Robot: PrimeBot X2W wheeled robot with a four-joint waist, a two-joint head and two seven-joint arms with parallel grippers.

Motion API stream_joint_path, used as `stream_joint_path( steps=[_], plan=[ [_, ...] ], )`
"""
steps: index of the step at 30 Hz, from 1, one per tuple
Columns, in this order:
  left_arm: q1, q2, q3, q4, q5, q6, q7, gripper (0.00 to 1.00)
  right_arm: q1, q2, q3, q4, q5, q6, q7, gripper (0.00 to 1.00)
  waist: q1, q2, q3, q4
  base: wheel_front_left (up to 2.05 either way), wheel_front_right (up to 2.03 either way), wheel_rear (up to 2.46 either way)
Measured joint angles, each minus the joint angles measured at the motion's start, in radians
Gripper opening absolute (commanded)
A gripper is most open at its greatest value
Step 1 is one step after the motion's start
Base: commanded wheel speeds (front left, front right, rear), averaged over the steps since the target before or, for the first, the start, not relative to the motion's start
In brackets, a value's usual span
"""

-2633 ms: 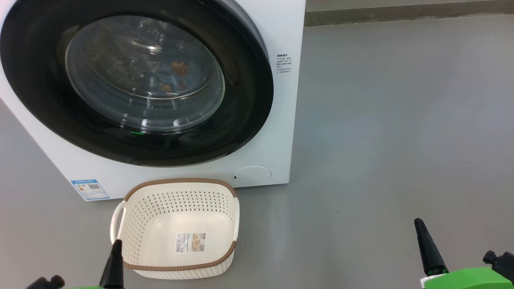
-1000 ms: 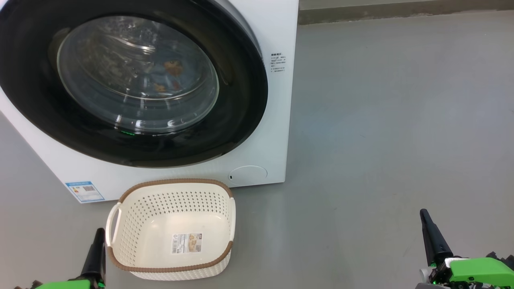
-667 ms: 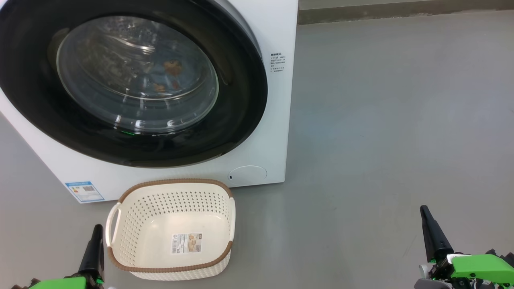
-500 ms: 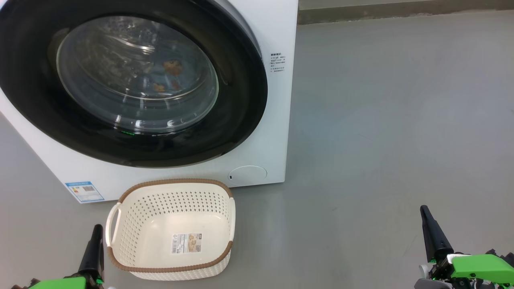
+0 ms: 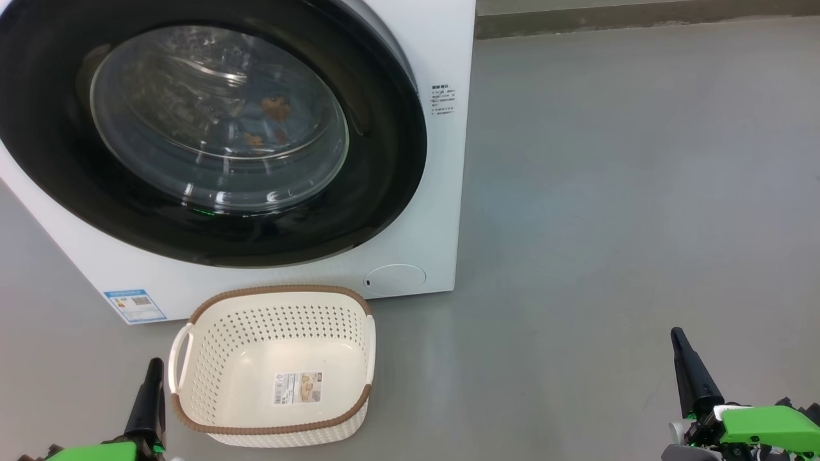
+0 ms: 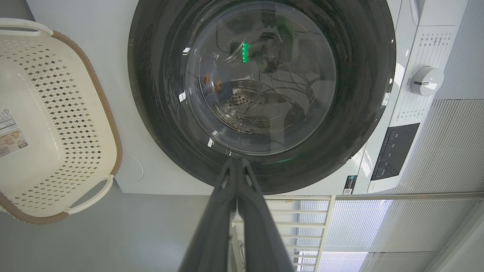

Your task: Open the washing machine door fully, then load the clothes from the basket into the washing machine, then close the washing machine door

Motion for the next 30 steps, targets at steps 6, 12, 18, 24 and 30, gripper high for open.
stream_joint_path(
  steps=[6, 12, 18, 24, 30],
  plan=[
    [0.0, -0.001, 0.001, 0.0, 0.0, 0.0, 0.0, 0.0, 0.0, 0.001, -0.001, 0.0, 0.0, 0.0, 0.005, 0.0, 0.0, 0.0, 0.0, 0.0, 0.0, 0.0, 0.0],
    [0.0, -0.005, 0.002, 0.0, 0.0, 0.0, 0.001, 0.0, 0.0, 0.001, -0.002, 0.0, 0.0, 0.0, 0.007, 0.0, 0.0, 0.0, 0.0, 0.0, 0.0, 0.0, 0.0],
    [0.0, -0.005, 0.003, 0.0, 0.0, 0.0, 0.001, 0.0, 0.0, 0.002, -0.003, 0.0, 0.0, 0.0, 0.007, 0.0, 0.0, 0.0, 0.0, 0.0, 0.0, 0.0, 0.0],
    [0.0, -0.006, 0.004, 0.0, 0.0, 0.0, 0.001, 0.0, 0.0, 0.004, -0.003, 0.0, -0.002, 0.0, 0.007, 0.0, 0.0, 0.0, 0.0, 0.0, 0.0, 0.0, 0.0],
    [0.0, -0.006, 0.005, 0.0, 0.0, 0.0, 0.001, 0.0, 0.0, 0.004, -0.004, 0.0, -0.002, 0.0, 0.007, 0.0, 0.0, 0.0, 0.0, 0.0, 0.0, 0.0, 0.0]
  ],
)
